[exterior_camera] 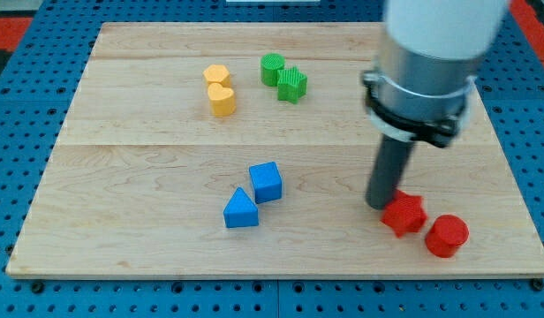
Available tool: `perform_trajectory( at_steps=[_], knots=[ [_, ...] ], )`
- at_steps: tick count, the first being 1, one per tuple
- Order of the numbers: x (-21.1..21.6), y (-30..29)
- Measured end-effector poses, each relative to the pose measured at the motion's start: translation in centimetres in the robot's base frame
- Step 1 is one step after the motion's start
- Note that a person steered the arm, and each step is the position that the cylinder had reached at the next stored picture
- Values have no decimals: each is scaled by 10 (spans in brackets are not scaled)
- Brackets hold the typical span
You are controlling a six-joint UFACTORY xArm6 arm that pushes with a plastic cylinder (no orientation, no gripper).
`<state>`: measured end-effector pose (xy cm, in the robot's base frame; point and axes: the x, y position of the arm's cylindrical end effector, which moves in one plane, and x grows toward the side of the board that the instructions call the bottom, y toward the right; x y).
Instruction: Slightly move yellow blocks towards the center of the board
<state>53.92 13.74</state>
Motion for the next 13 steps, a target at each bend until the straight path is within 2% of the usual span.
perform_trajectory(
  at_steps=[1,2,3,4,5,7,9,10,11,13],
  knots=[
    [1,10],
    [-17,-20],
    [-62,12],
    [-67,48],
    [-67,58],
    [-82,54],
    [-116,-43],
    [-120,-69],
    [-120,-123],
    [-120,-124]
  ],
)
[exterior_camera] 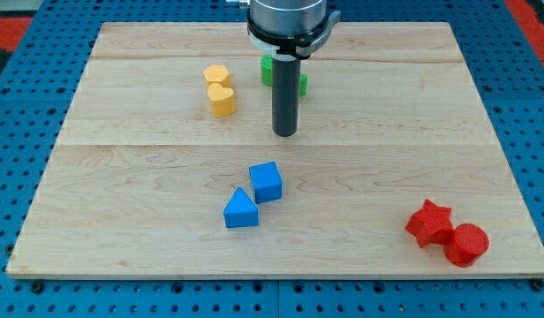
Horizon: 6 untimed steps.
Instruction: Slightly move yellow blocks towards the center of the board
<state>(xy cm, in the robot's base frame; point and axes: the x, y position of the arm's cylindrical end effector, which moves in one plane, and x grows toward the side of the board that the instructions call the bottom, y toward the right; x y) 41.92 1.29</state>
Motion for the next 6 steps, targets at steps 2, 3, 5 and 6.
perform_trajectory(
  at_steps=[2,3,5,6],
  knots=[
    [-9,-14],
    [-57,-24],
    [-137,-70],
    [-166,-75]
  ],
)
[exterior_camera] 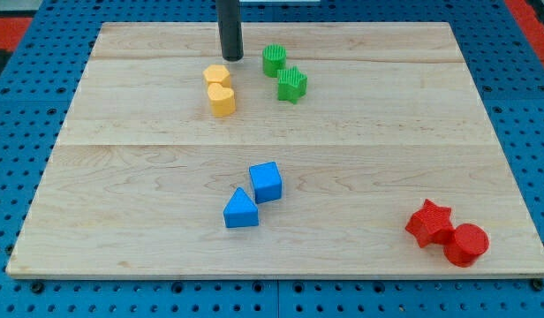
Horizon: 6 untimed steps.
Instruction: Slightly move yellow blocks towards the center of the board
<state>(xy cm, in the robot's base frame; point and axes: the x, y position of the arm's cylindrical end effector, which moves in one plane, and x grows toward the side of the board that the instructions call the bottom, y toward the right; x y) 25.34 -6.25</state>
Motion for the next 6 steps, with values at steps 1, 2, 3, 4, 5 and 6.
perform_trajectory(
  at_steps=[1,2,3,4,5,6],
  knots=[
    [-18,-28],
    [-18,-73],
    [-19,-98],
    [-24,-99],
    [-24,-99],
    [-11,-84]
  ],
)
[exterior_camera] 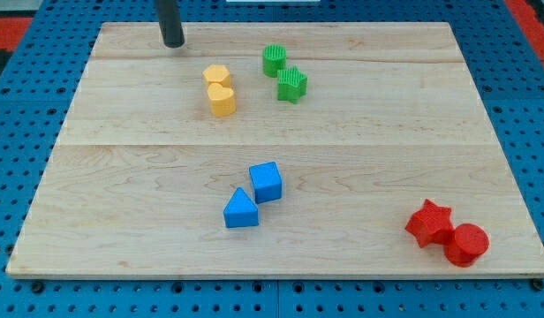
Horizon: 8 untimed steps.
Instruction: Slightly move yellow blocks towards the center of the board
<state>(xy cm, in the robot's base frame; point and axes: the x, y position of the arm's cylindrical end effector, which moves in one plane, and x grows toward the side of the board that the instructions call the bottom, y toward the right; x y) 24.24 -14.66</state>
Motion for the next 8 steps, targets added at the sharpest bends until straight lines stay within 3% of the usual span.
perform_trajectory(
  at_steps=[3,4,5,6,7,8],
  knots=[
    [114,72],
    [138,69],
    [128,32],
    [171,16],
    [205,34],
    [189,84]
  ],
)
